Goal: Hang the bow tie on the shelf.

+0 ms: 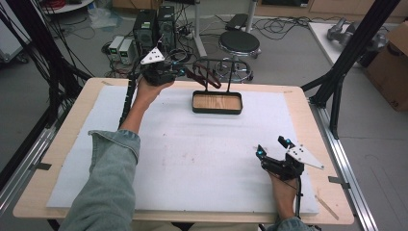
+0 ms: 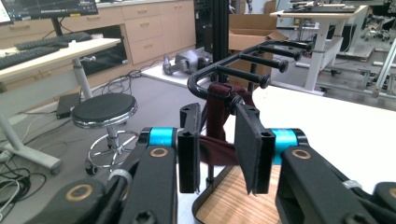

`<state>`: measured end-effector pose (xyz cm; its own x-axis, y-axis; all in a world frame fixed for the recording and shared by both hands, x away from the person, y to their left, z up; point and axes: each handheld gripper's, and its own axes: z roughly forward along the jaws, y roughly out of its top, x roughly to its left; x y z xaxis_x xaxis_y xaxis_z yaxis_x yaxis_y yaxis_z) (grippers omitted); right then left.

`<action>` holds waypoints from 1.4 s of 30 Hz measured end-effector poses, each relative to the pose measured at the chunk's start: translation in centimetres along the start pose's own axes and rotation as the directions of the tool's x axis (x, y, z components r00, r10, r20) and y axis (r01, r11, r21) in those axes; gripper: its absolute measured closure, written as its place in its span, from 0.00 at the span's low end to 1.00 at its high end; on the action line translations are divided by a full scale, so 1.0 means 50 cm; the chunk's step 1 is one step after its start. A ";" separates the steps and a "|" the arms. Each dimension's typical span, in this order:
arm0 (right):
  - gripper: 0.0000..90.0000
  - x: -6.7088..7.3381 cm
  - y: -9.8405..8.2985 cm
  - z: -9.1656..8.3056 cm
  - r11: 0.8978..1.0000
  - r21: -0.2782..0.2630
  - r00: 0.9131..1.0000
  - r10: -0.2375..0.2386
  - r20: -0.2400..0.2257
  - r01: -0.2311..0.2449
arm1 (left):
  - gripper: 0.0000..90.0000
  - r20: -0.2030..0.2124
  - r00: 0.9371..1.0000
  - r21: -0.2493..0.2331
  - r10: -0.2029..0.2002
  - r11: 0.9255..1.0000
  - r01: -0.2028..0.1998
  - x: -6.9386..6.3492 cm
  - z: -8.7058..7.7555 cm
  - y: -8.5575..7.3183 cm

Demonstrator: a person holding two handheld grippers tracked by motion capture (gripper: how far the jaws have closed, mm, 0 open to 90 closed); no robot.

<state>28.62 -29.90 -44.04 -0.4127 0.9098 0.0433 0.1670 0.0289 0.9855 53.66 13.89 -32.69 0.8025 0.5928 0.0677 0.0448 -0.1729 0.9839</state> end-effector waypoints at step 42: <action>0.13 -0.002 0.000 0.000 1.000 -0.002 1.000 -0.001 0.013 0.001 | 0.44 -0.151 0.985 0.110 0.084 0.992 -0.067 -0.067 -0.295 -0.010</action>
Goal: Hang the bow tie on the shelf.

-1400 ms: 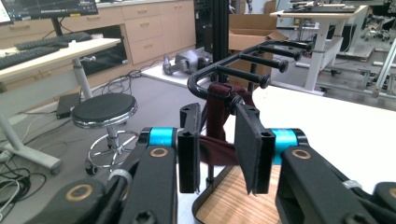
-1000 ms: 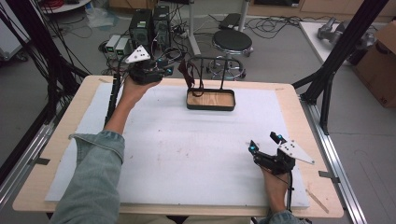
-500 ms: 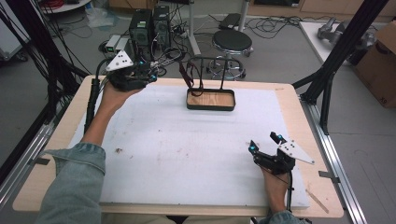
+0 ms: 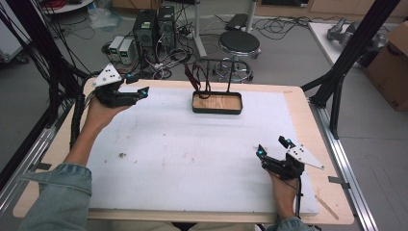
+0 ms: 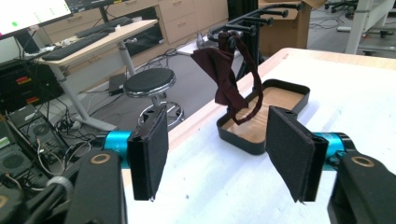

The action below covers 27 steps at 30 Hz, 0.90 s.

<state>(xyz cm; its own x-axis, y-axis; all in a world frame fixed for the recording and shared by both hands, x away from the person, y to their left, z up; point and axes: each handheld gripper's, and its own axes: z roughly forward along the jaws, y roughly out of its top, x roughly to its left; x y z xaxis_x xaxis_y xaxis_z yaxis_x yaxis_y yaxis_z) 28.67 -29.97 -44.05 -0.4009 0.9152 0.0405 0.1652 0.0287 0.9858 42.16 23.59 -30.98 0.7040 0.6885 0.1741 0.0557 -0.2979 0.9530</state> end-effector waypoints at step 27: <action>0.13 0.000 0.000 0.001 1.000 0.003 1.000 0.000 0.007 0.000 | 0.34 -0.057 0.993 0.082 -0.104 0.991 0.108 -0.095 -0.137 -0.163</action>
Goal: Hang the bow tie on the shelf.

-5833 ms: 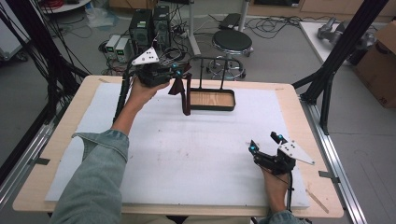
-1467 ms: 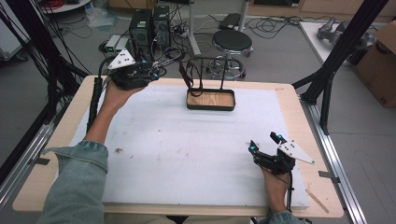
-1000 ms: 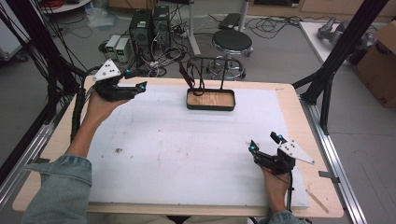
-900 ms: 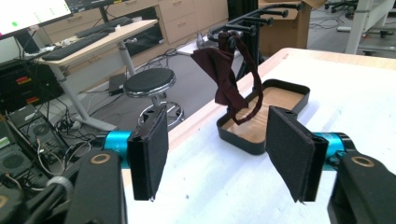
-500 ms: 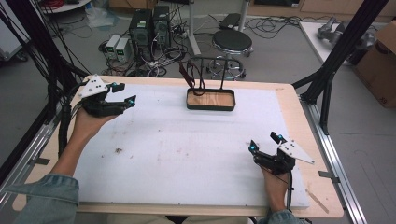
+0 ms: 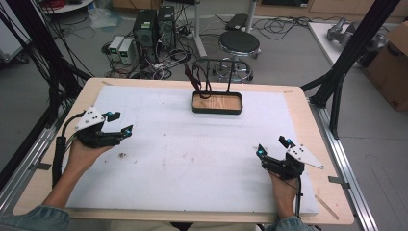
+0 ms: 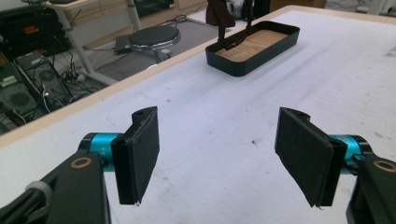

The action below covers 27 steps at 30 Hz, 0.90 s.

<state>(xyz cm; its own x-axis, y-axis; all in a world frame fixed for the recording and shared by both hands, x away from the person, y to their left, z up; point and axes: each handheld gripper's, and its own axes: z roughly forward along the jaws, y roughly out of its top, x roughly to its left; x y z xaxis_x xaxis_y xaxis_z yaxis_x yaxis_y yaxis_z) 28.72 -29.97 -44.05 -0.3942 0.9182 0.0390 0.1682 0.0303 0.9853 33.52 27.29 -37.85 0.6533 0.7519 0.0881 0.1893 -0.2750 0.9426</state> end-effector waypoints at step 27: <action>0.13 0.000 0.000 0.000 1.000 0.002 1.000 -0.001 -0.003 0.001 | 0.28 -0.050 0.990 0.130 -0.130 0.982 0.136 -0.042 -0.007 -0.131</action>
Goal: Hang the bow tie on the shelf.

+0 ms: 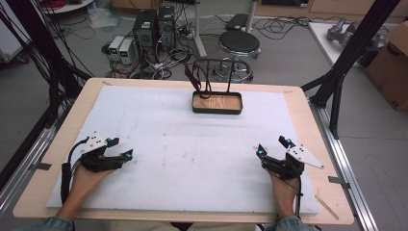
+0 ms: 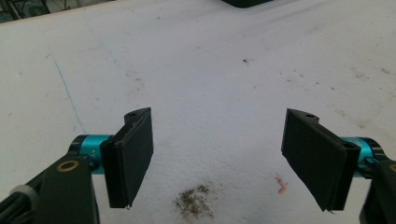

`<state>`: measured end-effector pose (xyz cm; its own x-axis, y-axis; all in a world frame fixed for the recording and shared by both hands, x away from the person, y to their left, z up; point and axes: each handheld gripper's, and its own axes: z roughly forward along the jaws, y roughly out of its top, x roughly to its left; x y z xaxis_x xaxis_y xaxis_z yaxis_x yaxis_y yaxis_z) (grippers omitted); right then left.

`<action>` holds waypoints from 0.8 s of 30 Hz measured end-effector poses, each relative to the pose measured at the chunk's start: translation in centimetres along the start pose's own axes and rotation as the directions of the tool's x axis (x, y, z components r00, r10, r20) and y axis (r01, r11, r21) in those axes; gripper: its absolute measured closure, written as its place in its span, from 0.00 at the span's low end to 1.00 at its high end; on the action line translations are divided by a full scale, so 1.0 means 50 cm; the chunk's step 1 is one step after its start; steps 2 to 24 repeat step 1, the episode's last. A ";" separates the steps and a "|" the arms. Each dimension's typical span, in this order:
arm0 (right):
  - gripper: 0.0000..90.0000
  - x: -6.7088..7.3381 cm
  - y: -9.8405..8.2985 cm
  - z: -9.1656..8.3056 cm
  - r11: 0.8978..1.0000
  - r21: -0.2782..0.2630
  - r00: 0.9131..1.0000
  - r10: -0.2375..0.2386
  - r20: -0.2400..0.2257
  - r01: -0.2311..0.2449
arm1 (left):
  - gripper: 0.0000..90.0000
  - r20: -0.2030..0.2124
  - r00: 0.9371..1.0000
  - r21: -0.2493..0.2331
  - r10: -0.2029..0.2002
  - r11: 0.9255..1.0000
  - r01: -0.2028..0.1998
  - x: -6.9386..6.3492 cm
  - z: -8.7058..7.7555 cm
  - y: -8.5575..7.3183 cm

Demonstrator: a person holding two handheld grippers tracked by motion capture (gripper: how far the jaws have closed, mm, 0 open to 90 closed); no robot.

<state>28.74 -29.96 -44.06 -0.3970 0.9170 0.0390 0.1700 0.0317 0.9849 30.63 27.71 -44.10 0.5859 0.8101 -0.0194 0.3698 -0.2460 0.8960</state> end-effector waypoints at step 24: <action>0.13 0.000 0.000 0.000 1.000 -0.002 1.000 -0.003 -0.002 0.003 | 0.28 -0.001 1.000 0.001 -0.004 1.000 0.004 0.000 0.000 -0.001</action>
